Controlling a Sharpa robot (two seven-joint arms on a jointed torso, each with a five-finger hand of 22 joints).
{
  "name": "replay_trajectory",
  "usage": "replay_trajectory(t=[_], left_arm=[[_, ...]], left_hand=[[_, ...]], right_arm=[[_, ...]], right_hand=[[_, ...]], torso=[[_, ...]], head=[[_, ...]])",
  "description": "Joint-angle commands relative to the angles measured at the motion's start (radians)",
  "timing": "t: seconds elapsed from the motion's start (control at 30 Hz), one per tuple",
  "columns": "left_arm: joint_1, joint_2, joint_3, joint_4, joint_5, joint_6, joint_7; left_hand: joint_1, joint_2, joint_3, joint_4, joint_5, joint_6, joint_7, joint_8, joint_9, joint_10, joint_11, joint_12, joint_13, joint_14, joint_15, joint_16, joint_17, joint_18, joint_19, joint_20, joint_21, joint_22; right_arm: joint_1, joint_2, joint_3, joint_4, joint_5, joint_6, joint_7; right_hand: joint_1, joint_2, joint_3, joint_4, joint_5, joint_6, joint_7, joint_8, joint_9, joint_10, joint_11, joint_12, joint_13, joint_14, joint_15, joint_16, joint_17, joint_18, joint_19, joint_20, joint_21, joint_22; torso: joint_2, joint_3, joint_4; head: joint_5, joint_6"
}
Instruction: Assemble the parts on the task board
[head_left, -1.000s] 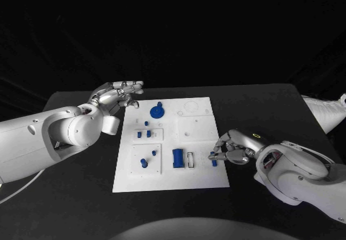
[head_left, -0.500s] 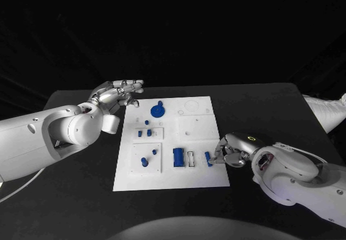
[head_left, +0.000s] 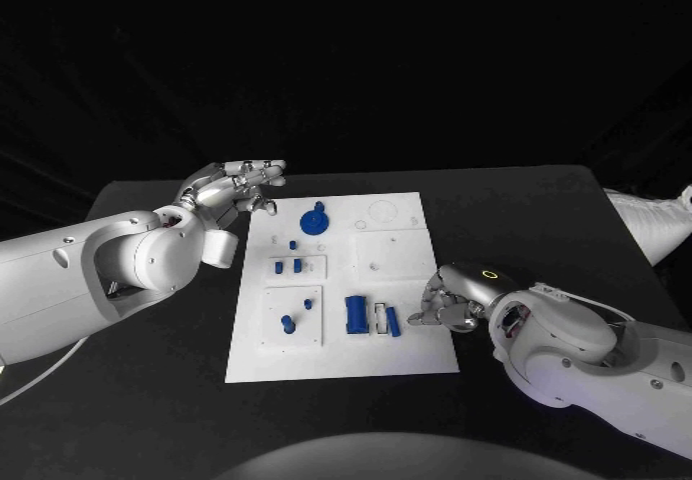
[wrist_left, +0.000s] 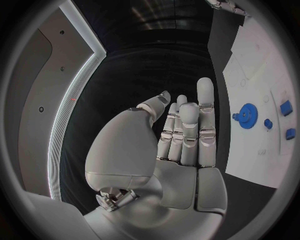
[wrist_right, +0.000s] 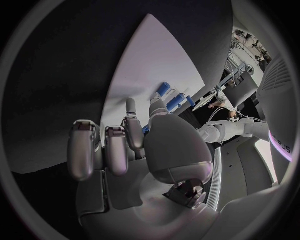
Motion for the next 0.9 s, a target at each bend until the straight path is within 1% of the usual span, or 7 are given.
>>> replay_trajectory(t=[0.03, 0.1, 0.2, 0.3, 0.5, 0.7, 0.9], left_arm=[[0.000, 0.000, 0.000, 0.002, 0.001, 0.021, 0.005], [0.000, 0.000, 0.000, 0.002, 0.001, 0.020, 0.005], [0.000, -0.001, 0.000, 0.002, 0.001, 0.020, 0.005], [0.001, -0.001, 0.000, 0.002, 0.001, 0.021, 0.005], [0.001, 0.000, 0.000, 0.002, 0.001, 0.022, 0.004], [0.001, 0.001, 0.000, 0.002, 0.001, 0.024, 0.003], [0.001, 0.001, 0.000, 0.002, 0.001, 0.024, 0.001]], left_hand=[[-0.002, 0.012, 0.001, -0.007, -0.003, -0.009, -0.001, -0.004, -0.001, -0.007, -0.003, 0.004, 0.002, -0.006, -0.001, -0.004, -0.001, 0.018, 0.004, 0.006, -0.006, -0.001], [-0.002, 0.012, 0.001, -0.007, -0.003, -0.009, -0.001, -0.004, -0.001, -0.007, -0.003, 0.004, 0.002, -0.006, -0.001, -0.004, -0.001, 0.018, 0.004, 0.006, -0.006, -0.001], [-0.002, 0.012, 0.001, -0.007, -0.003, -0.009, -0.001, -0.004, -0.001, -0.007, -0.003, 0.004, 0.002, -0.006, -0.001, -0.004, -0.001, 0.018, 0.004, 0.006, -0.006, -0.001], [-0.002, 0.012, 0.001, -0.007, -0.003, -0.009, -0.001, -0.004, -0.001, -0.007, -0.003, 0.004, 0.002, -0.006, -0.001, -0.004, -0.001, 0.018, 0.004, 0.006, -0.006, -0.001], [-0.002, 0.012, 0.001, -0.007, -0.003, -0.009, -0.001, -0.004, -0.001, -0.007, -0.003, 0.004, 0.002, -0.006, -0.001, -0.004, -0.001, 0.018, 0.004, 0.006, -0.006, -0.001], [-0.002, 0.012, 0.001, -0.007, -0.003, -0.009, -0.001, -0.004, -0.001, -0.007, -0.003, 0.004, 0.002, -0.006, -0.001, -0.004, -0.001, 0.018, 0.004, 0.006, -0.006, -0.001], [-0.002, 0.012, 0.001, -0.007, -0.003, -0.009, -0.001, -0.004, -0.001, -0.007, -0.003, 0.004, 0.002, -0.006, -0.001, -0.004, -0.001, 0.018, 0.004, 0.006, -0.006, -0.001]], right_arm=[[-0.005, 0.008, -0.003, -0.003, -0.035, 0.030, -0.023], [-0.006, 0.012, -0.003, -0.002, -0.035, 0.025, -0.020], [-0.007, 0.017, -0.003, 0.000, -0.035, 0.018, -0.018], [-0.007, 0.022, -0.003, 0.003, -0.035, 0.012, -0.016], [-0.008, 0.033, -0.003, 0.003, -0.035, 0.013, -0.014], [-0.013, 0.052, -0.003, -0.003, -0.036, 0.013, -0.015], [-0.020, 0.066, -0.003, -0.008, -0.036, -0.001, -0.025]], right_hand=[[0.003, -0.005, 0.001, 0.000, -0.007, 0.005, -0.001, -0.004, 0.001, 0.006, 0.001, 0.005, -0.042, 0.079, -0.007, 0.001, 0.136, -0.016, 0.005, 0.000, -0.002, 0.001], [0.003, -0.006, 0.001, 0.000, -0.007, 0.005, -0.001, -0.004, 0.001, 0.006, 0.001, 0.006, -0.041, 0.079, -0.007, 0.001, 0.136, -0.016, 0.006, 0.000, -0.001, 0.002], [0.003, -0.006, 0.001, 0.000, -0.007, 0.005, -0.001, -0.004, 0.001, 0.006, 0.001, 0.006, -0.041, 0.079, -0.007, 0.001, 0.136, -0.016, 0.006, 0.000, -0.001, 0.002], [0.001, -0.006, 0.000, 0.002, -0.008, 0.006, -0.001, -0.004, 0.002, 0.007, 0.001, 0.008, -0.040, 0.079, -0.008, 0.001, 0.137, -0.016, 0.006, 0.000, -0.001, 0.002], [-0.001, -0.006, 0.000, 0.004, -0.008, 0.008, -0.001, -0.004, 0.003, 0.008, 0.001, 0.009, -0.039, 0.079, -0.008, 0.002, 0.137, -0.016, 0.006, 0.000, -0.001, 0.002], [-0.001, -0.006, 0.000, 0.007, -0.006, 0.015, -0.004, -0.002, 0.007, 0.009, 0.000, 0.011, -0.037, 0.079, -0.009, 0.002, 0.138, -0.016, 0.006, -0.001, 0.000, 0.004], [-0.008, 0.004, 0.002, 0.022, 0.002, 0.030, -0.010, 0.005, 0.018, 0.011, -0.005, 0.014, -0.034, 0.080, -0.013, 0.003, 0.140, -0.017, 0.008, -0.004, 0.002, 0.007]], torso=[[0.000, -0.0008, 0.0014], [0.000, -0.0011, 0.0007], [0.000, -0.0005, -0.0010], [0.000, -0.0001, -0.0010], [-0.001, -0.0005, -0.0003], [0.000, 0.0006, -0.0002], [0.000, 0.0000, 0.0005]], head=[[0.001, -0.003], [0.003, -0.004], [0.005, -0.004], [0.005, -0.004], [0.005, -0.005], [0.005, -0.005], [0.005, -0.007]])
